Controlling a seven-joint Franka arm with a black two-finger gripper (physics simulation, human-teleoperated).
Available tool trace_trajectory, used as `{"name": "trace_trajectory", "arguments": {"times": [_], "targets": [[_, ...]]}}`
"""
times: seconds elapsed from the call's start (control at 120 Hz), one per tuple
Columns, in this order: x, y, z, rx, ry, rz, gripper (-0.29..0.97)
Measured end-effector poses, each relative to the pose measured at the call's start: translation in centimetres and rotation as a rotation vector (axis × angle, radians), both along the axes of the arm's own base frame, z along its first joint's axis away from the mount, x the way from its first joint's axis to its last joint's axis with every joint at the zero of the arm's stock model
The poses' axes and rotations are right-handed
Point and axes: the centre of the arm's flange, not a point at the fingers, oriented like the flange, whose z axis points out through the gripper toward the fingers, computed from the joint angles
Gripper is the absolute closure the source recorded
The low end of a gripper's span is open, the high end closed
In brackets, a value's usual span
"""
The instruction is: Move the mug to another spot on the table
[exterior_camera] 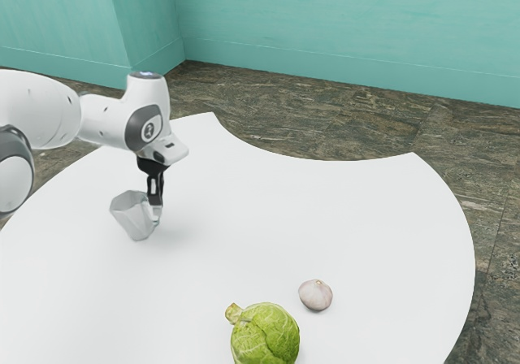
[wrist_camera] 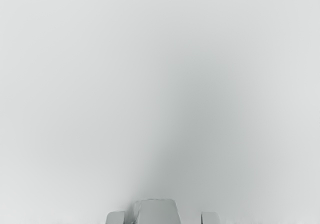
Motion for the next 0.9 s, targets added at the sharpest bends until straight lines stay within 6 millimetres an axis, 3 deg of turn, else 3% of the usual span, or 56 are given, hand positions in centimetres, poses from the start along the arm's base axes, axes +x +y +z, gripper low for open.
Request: {"name": "trace_trajectory", "arguments": {"times": [0.233,0.383,0.508,0.7,0.825,0.9], "targets": [[1.6,-3.0,2.2,0.049,-0.004,-0.041,0.72],[3.3,-7.4,3.8,0.08,0.002,-0.094,0.74],[4.1,-12.2,3.7,0.092,0.031,-0.14,0.74],[4.7,-18.6,3.2,0.134,0.085,-0.171,0.75],[5.3,-23.9,2.1,0.162,0.1,-0.202,0.74],[5.5,-24.7,1.4,0.18,0.118,-0.191,0.74]]}}
